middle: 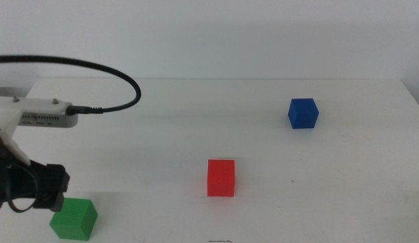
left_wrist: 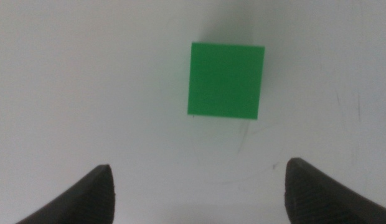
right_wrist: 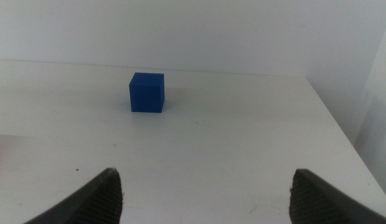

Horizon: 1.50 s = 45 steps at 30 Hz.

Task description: Stack red cubes first, then green, then blue cubes in a specific spot.

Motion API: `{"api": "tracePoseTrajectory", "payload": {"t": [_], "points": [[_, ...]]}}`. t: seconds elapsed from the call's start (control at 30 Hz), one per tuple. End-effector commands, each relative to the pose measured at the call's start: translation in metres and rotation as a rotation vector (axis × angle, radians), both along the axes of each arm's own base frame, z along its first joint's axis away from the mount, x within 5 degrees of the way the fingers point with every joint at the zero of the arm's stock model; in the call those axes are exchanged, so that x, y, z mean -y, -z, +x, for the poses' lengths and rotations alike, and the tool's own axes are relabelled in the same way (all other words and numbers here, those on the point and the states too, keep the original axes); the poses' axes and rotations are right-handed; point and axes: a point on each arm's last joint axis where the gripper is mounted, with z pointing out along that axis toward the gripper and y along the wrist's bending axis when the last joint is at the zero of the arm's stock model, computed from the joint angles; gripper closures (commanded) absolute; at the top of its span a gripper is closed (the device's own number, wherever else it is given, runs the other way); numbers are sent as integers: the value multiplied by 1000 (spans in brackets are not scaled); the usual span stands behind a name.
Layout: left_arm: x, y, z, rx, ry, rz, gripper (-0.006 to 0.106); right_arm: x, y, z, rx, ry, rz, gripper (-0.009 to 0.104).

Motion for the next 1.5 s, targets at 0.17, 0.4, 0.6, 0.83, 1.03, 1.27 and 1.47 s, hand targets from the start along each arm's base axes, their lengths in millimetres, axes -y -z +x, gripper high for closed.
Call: {"api": "tracePoseTrajectory", "payload": {"t": [0.17, 0.4, 0.6, 0.83, 1.03, 1.27, 1.47], "points": [[5, 15, 21, 21, 28, -9, 7, 0, -16, -1, 115, -3, -16, 1], [14, 40, 41, -38, 42, -50, 7, 0, -16, -1, 115, -3, -16, 1], [16, 55, 50, -69, 50, -48, 7, 0, -16, -1, 115, -3, -16, 1], [16, 70, 53, -61, 51, -49, 7, 0, -16, -1, 115, -3, -16, 1], [18, 85, 58, -96, 47, -49, 7, 0, -16, -1, 115, -3, -16, 1], [19, 95, 61, -126, 44, -49, 13, 0, -16, -1, 115, -3, -16, 1], [19, 95, 62, -113, 44, -52, 41, 0, -16, -1, 115, -3, -16, 1]]}}
